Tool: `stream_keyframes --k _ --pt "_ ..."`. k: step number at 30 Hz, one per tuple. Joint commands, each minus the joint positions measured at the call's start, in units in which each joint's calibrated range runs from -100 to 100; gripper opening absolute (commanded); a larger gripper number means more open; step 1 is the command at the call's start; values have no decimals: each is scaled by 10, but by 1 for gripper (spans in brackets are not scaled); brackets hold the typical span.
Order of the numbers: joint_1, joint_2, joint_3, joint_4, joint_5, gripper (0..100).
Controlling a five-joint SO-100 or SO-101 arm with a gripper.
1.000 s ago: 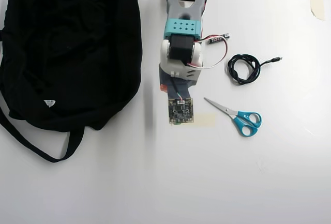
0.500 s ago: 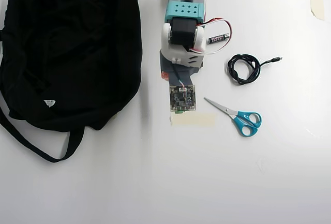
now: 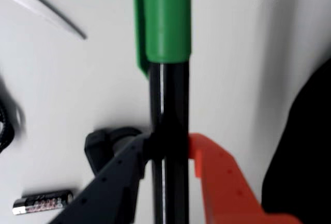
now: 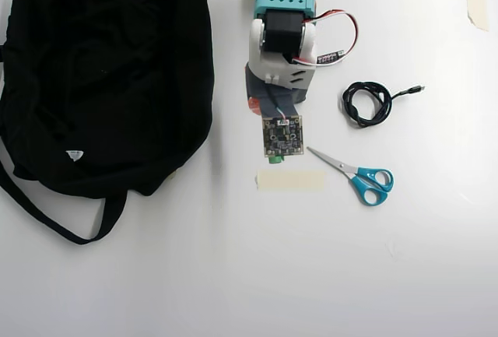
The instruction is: Put the green marker into the black bag
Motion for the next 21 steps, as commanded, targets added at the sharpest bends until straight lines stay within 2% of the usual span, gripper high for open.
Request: stream_keyframes --k 1,13,21 --pt "-3 -59 27 8 -1 2" --pt "0 -93 145 8 3 2" --pt "8 -116 157 6 1 2"
